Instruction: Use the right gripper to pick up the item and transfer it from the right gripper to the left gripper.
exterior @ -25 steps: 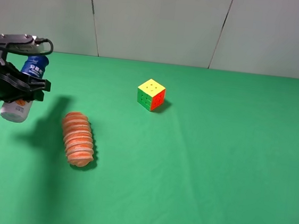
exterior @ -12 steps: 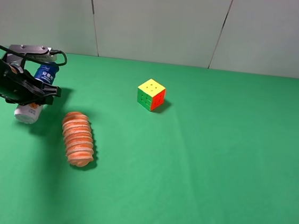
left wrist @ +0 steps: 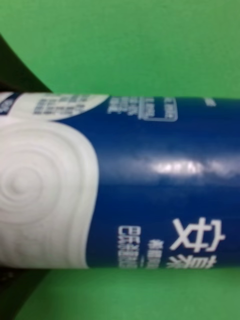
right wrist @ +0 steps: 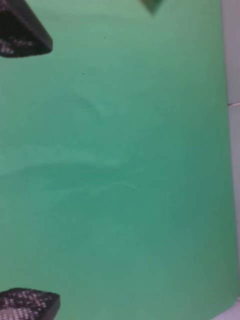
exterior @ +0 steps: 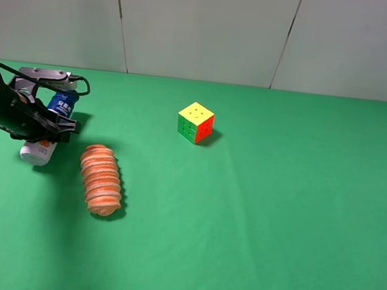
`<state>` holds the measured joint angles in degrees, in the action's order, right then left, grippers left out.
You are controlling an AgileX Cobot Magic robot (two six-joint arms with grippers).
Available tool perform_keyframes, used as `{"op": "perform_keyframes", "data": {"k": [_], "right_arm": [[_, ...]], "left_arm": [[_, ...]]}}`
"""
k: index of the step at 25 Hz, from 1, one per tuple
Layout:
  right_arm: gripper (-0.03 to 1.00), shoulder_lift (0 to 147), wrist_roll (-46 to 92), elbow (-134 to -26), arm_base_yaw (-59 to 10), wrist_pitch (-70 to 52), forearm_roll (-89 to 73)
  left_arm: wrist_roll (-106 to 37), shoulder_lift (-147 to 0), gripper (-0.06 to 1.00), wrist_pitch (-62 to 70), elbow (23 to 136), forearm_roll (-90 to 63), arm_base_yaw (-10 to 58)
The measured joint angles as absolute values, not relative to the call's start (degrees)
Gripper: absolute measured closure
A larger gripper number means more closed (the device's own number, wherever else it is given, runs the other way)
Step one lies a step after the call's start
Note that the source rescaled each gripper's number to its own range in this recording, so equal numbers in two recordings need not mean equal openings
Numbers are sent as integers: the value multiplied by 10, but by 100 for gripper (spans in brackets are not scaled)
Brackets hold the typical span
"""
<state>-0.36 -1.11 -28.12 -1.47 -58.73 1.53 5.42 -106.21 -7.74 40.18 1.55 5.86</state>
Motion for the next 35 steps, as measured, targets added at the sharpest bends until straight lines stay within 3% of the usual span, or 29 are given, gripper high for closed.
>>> {"op": "perform_keyframes", "data": {"k": [6, 8, 12, 15, 26, 35], "right_arm": [[-3, -4, -11, -281, -15, -587, 15], [-3, -4, -11, -281, -15, -587, 15], [-3, -4, -11, -281, -15, -587, 15], [-3, -4, -11, -281, -15, -587, 15], [-3, -4, -11, -281, -15, -587, 15], [-3, -4, -11, -281, -15, -587, 15]], "left_arm": [[54, -1063, 88, -80, 402, 16, 59], [54, -1063, 72, -81, 403, 16, 59], [54, -1063, 26, -85, 404, 16, 59], [54, -1062, 12, -85, 404, 16, 59], [32, -920, 8, -11, 412, 16, 59], [29, -634, 7, 149, 412, 36, 59]]}}
